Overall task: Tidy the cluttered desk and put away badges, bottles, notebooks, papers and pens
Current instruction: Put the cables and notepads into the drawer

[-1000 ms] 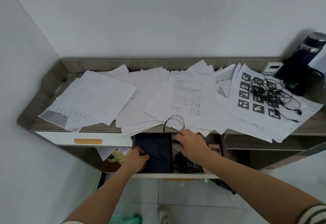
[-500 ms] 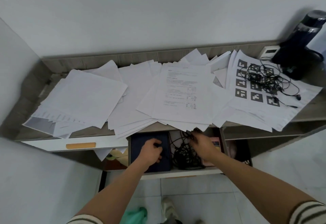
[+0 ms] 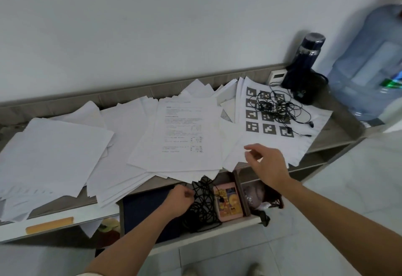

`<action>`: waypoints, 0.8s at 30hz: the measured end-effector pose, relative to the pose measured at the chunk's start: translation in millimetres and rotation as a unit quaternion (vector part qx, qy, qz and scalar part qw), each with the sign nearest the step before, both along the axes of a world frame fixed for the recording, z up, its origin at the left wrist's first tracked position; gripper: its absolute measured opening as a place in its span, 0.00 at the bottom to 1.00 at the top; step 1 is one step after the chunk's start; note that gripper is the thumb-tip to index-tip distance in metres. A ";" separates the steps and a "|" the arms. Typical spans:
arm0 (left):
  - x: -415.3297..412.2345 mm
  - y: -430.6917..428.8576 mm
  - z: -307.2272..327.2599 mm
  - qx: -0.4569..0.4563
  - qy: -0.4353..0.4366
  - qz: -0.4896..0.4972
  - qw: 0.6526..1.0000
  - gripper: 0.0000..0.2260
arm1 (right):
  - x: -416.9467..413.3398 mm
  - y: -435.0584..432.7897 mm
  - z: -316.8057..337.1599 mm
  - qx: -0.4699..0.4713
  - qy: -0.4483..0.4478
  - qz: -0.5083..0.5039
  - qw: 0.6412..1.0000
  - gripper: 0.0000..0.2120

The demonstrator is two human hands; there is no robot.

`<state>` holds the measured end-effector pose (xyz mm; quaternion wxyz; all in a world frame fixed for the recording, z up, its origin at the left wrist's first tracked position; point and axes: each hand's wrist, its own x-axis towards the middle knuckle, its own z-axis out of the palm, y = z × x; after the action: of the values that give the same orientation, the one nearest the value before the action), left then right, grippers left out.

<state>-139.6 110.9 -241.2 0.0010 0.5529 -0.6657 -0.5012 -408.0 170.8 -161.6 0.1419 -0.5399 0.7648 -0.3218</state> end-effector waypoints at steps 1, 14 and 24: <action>-3.8 -1.9 1.5 0.001 -0.009 -0.013 1.000 0.08 | -15.9 -9.7 6.0 -0.009 0.003 -0.019 1.000 0.10; -42.7 38.9 -0.9 -0.052 -0.165 0.017 0.985 0.12 | -174.7 -135.8 -4.8 0.247 0.123 -0.013 0.961 0.39; -51.1 79.0 -1.1 -0.104 -0.220 0.073 0.967 0.14 | -124.1 -156.7 89.9 -0.064 0.023 0.108 0.992 0.09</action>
<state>-190.8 189.9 -242.3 -0.0510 0.6936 -0.6558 -0.2937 -532.1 14.1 -71.7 0.1235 -0.6343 0.6831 -0.3402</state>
